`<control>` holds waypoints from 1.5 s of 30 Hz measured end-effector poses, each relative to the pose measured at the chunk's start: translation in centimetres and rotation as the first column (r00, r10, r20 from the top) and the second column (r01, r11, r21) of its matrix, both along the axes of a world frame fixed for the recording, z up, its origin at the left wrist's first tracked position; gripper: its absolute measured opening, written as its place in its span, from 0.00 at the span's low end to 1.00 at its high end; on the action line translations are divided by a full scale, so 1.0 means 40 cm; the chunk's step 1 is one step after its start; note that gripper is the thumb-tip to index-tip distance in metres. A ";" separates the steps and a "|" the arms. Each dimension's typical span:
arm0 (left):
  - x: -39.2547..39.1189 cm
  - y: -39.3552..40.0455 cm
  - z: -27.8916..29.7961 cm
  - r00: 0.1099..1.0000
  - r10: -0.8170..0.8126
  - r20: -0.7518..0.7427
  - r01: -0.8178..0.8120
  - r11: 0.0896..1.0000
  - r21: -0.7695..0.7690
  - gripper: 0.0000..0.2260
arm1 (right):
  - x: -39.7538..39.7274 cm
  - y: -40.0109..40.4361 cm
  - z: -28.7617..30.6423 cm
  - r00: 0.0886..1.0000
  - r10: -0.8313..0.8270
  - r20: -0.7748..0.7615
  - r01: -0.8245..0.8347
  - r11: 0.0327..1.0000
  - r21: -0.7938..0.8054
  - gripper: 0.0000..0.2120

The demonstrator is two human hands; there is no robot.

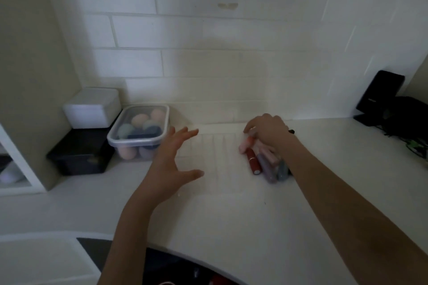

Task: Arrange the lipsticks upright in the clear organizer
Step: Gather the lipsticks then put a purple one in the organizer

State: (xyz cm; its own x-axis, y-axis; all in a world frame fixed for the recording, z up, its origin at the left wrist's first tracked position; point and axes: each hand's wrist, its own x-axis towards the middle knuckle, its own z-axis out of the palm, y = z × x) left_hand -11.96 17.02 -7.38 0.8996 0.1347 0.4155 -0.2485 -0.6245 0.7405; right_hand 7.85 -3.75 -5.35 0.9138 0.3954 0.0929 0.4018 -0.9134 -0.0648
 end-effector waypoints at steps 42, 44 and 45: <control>0.012 -0.083 0.147 0.986 0.083 0.144 0.031 0.760 -0.649 0.12 | -0.307 0.126 0.140 0.780 0.625 0.028 -0.389 0.451 0.803 0.32; 0.016 -0.075 0.141 0.983 0.102 0.153 0.014 0.788 -0.616 0.10 | -0.304 0.130 0.138 0.784 0.620 0.036 -0.362 0.409 0.838 0.26; 0.020 -0.071 0.137 0.980 0.117 0.159 0.004 0.796 -0.605 0.10 | -0.304 0.133 0.137 0.786 0.616 0.052 -0.359 0.387 0.849 0.23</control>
State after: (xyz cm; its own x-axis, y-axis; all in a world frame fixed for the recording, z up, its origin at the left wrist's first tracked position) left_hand -11.17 14.20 -1.88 0.8004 0.4588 0.3858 -0.3920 -0.0863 0.9159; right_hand -4.32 1.55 0.13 0.6228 0.6523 0.4320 0.6115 -0.0615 -0.7888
